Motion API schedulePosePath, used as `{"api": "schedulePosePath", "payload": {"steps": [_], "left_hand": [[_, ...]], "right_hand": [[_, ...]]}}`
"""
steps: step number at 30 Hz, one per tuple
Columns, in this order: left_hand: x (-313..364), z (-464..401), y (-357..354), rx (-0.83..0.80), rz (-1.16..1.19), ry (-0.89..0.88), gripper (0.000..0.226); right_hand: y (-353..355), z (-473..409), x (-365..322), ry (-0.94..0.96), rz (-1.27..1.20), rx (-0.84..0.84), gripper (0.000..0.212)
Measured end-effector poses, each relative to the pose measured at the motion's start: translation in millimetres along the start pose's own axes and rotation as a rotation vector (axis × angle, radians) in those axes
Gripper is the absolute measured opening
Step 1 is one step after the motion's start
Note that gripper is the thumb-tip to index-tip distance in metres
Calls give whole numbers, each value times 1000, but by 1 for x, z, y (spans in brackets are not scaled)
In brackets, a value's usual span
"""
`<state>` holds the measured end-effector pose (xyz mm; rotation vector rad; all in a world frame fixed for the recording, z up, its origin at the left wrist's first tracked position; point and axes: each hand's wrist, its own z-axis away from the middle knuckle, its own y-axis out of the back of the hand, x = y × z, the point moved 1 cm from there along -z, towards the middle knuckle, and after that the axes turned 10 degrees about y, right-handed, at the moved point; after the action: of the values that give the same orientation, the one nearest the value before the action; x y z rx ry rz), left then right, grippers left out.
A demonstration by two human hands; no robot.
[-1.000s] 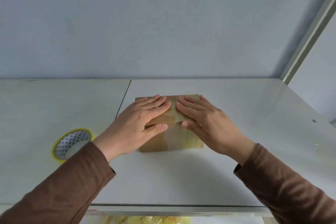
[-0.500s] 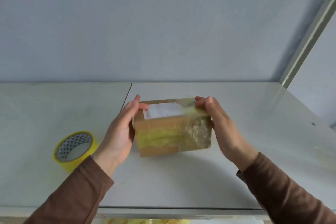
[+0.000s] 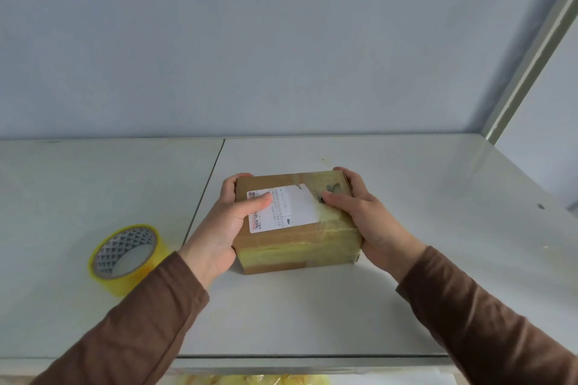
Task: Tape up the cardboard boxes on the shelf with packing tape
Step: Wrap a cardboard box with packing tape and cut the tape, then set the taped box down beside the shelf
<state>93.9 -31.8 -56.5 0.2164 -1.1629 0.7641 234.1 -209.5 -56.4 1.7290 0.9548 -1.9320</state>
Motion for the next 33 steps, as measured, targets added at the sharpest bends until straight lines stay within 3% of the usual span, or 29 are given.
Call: {"api": "schedulePosePath", "payload": {"steps": [5,8,10,13,17,21,25,29,31,33], "left_hand": [[2,-5,2,-22,9,-11,61],[7,-13,2,133,78,-126,51],[13,-16,5,259,139,-206,48],[9,-13,1,297,118,-235,46],[-12,4,-17,175,18,-151,41],[-21,16,-35,-38,-8,-81,45],[-18,13,-32,-48,6,-85,62],[-19,18,-25,-66,-35,-53,77],[-20,21,-25,-134,-71,-35,60],[-20,24,-26,-219,-109,-36,35]], "right_hand": [[2,-5,4,-5,-22,22,52],[0,-7,-1,13,-44,90,52],[-4,-11,-4,56,6,211,53],[-5,-14,-2,114,75,472,58],[-9,1,6,129,44,590,47],[-15,22,22,120,87,523,42],[-20,30,27,125,88,493,40],[-25,37,27,122,61,440,58],[-32,43,25,108,54,418,66],[-40,45,25,107,45,393,61]]}}
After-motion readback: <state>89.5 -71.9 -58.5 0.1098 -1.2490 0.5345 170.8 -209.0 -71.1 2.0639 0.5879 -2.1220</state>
